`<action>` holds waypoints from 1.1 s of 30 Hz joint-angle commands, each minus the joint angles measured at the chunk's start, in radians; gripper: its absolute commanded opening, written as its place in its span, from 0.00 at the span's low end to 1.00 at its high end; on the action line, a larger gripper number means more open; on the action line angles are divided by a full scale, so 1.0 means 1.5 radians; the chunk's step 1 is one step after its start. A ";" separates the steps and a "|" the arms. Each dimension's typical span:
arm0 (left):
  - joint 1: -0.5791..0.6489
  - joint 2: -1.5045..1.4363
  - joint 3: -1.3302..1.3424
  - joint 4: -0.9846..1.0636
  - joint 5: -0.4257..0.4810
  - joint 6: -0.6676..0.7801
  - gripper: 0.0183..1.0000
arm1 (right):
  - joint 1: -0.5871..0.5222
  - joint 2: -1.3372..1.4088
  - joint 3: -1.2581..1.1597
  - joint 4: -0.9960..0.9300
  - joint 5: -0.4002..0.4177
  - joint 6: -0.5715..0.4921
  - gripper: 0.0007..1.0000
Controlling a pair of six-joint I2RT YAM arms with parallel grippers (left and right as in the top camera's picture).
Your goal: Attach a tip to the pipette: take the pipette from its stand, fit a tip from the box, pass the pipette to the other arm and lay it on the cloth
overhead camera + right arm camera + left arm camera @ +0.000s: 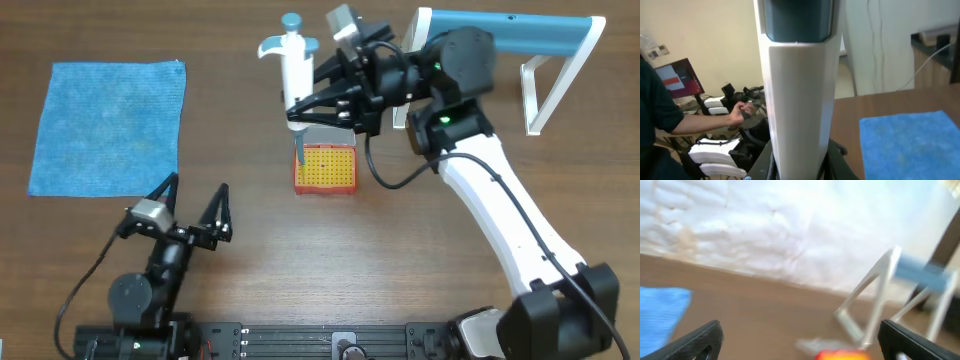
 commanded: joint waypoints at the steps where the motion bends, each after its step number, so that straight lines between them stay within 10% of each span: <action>1: -0.002 -0.005 0.000 0.138 0.016 -0.288 1.00 | 0.003 0.028 0.006 0.002 0.015 0.005 0.08; 5: -0.002 -0.004 0.001 0.187 -0.050 -0.424 1.00 | 0.002 0.036 0.006 -0.006 -0.030 0.007 0.08; 15: -0.002 0.187 0.154 0.187 0.162 -0.450 1.00 | 0.001 0.039 0.005 -0.076 -0.055 0.010 0.08; 25: 0.062 0.691 0.608 0.195 0.730 -0.444 0.99 | 0.024 0.041 -0.003 -0.076 -0.055 0.010 0.08; 33: 0.036 0.826 0.758 0.198 0.829 -0.416 1.00 | 0.051 0.067 -0.003 -0.076 0.006 0.013 0.08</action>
